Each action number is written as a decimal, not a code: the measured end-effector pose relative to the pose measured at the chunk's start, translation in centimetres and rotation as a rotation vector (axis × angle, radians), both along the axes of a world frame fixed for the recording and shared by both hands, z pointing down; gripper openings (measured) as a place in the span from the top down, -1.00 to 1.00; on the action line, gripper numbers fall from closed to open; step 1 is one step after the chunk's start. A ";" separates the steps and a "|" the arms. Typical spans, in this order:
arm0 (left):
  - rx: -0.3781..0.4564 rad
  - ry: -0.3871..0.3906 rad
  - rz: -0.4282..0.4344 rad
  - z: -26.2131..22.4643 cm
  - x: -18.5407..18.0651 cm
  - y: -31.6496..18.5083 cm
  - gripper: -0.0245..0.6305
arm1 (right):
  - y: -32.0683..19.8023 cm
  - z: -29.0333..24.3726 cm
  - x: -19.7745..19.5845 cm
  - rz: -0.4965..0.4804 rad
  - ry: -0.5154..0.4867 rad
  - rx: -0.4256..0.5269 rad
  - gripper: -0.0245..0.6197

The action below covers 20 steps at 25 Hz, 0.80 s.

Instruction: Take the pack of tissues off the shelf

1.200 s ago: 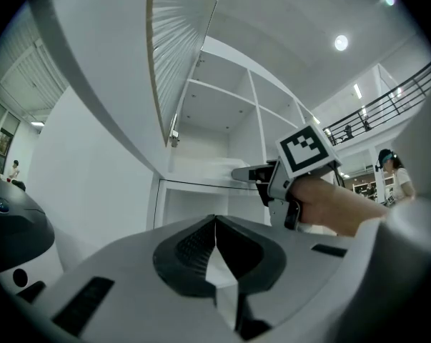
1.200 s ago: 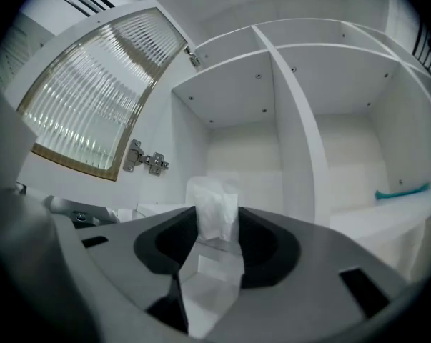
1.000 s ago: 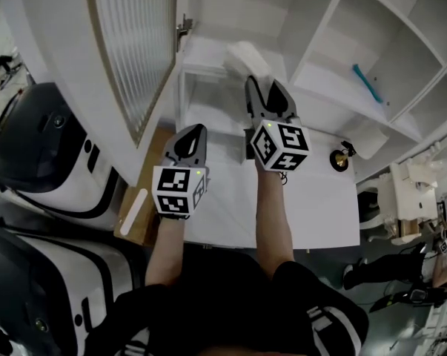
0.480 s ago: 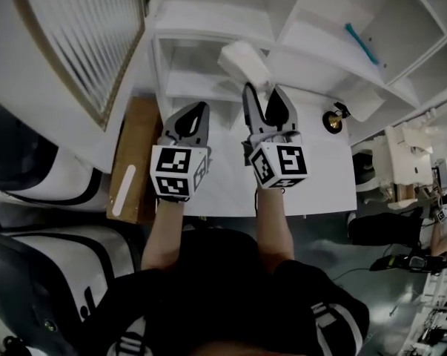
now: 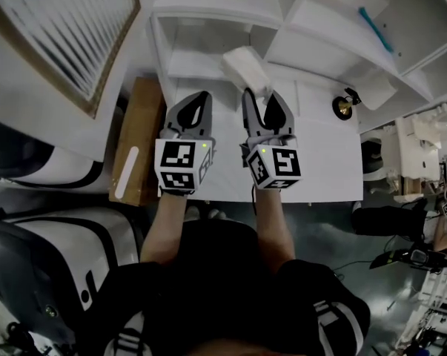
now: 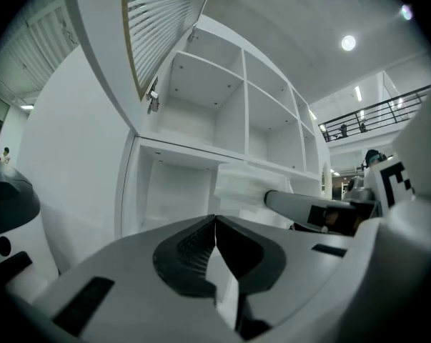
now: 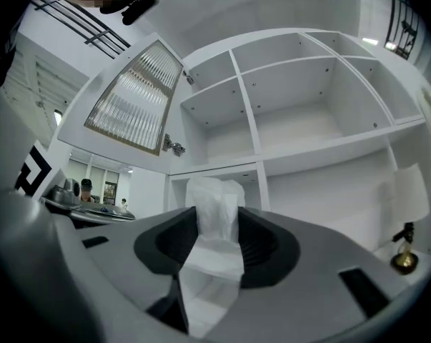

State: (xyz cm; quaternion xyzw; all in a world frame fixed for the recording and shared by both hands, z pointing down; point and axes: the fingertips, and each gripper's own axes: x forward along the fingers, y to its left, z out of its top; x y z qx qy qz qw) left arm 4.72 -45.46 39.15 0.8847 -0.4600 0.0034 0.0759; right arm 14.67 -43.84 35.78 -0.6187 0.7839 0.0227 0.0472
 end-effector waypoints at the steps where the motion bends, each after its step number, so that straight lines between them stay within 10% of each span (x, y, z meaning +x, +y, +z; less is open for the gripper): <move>1: 0.001 -0.002 -0.005 0.1 -0.2 0.0 0.89 | -0.1 0.2 -0.1 -0.004 -0.002 -0.003 0.38; 20: -0.005 0.017 -0.037 0.2 -2.2 -0.1 0.89 | -0.3 -0.2 -2.5 -0.047 0.032 0.004 0.38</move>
